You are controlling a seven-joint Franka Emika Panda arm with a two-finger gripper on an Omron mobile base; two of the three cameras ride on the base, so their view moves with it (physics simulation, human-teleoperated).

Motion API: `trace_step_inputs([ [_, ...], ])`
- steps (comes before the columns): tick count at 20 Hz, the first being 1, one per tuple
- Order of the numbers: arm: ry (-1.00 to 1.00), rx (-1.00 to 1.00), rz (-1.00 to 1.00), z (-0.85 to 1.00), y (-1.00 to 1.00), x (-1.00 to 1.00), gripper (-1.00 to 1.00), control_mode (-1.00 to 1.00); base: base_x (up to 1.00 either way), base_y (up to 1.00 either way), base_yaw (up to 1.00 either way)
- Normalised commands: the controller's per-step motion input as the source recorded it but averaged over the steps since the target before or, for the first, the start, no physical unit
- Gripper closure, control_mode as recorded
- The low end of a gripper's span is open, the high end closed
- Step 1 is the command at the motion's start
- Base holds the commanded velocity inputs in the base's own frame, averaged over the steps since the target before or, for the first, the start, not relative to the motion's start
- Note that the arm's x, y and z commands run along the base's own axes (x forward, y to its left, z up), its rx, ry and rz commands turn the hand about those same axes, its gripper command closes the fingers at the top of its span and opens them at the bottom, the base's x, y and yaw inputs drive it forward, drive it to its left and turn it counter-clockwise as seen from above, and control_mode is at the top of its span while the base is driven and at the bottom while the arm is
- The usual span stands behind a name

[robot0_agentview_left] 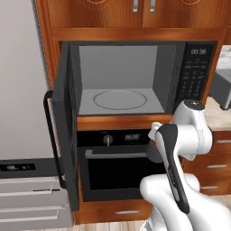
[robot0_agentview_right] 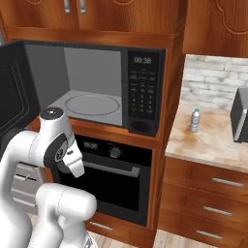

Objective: Place the microwavable item in the microwave. Then, close the microwave door and press the start button.

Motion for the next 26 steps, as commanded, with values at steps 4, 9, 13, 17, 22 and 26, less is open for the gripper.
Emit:
trace_step_inputs([
  [4, 0.00, 0.00, 0.00, 0.00, 0.00, 0.00, 1.00, 1.00, 0.46, 0.48, -0.01],
  [9, 0.00, 0.00, 0.00, 0.00, 0.00, 0.00, 1.00, 1.00, 0.30, 0.14, -0.02],
  [13, 0.00, 0.00, 0.00, 0.00, 0.00, 0.00, 1.00, 1.00, 0.13, 0.00, -0.01],
  [17, 0.00, 0.00, 0.00, 0.00, 0.00, 0.00, 1.00, 1.00, 0.01, 0.00, 0.00],
  [22, 0.00, 0.00, 0.00, 0.00, 0.00, 0.00, 1.00, 1.00, 0.08, 0.00, 0.00],
  [26, -0.08, 0.00, 0.00, 0.30, -0.10, 0.22, 1.00, -1.00, 0.06, 0.00, 0.00],
])
